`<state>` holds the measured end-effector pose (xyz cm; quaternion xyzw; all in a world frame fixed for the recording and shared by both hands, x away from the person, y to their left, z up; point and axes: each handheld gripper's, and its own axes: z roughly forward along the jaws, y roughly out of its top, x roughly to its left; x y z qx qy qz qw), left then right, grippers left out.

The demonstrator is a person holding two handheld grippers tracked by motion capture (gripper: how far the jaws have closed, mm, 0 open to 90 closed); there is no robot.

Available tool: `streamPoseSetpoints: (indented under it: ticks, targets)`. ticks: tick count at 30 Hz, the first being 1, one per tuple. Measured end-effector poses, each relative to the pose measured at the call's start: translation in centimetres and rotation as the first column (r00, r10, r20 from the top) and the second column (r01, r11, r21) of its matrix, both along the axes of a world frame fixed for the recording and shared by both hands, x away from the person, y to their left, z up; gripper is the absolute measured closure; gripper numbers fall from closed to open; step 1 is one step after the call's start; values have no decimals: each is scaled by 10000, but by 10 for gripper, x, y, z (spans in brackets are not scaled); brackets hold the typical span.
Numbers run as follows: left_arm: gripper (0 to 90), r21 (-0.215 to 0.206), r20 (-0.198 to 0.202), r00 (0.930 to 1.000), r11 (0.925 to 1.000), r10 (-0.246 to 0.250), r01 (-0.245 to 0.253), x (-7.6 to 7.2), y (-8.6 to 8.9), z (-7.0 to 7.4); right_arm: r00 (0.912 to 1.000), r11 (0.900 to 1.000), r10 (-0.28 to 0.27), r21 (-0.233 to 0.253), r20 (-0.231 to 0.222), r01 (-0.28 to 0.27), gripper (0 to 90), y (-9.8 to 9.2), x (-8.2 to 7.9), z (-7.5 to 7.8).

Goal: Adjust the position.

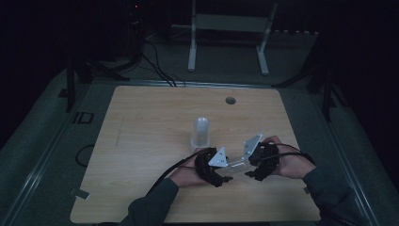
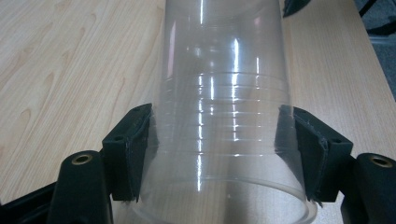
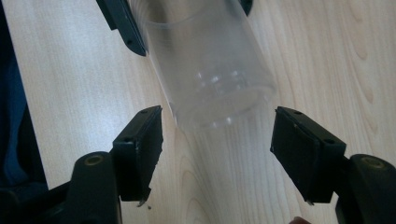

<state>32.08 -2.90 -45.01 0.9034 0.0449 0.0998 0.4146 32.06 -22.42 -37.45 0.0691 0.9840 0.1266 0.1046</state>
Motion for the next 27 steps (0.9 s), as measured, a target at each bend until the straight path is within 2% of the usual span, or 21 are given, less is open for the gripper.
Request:
streamPoseSetpoints:
  ticks: [14, 25, 27]
  targets:
    - [297, 180, 96, 9993, 9992, -351, 350, -5, -6, 2, 9987, 9990, 424, -95, -281, -427, 324, 7, -2, -8]
    - [294, -95, 34, 9980, 9980, -624, 624, -7, -9, 5, 9972, 9981, 622, -28, -416, -623, 331, 10, -3, -13]
    - [294, -33, 68, 9978, 9978, -657, 657, -8, -10, 5, 9971, 9979, 646, -53, -392, -649, 322, 10, -4, -14]
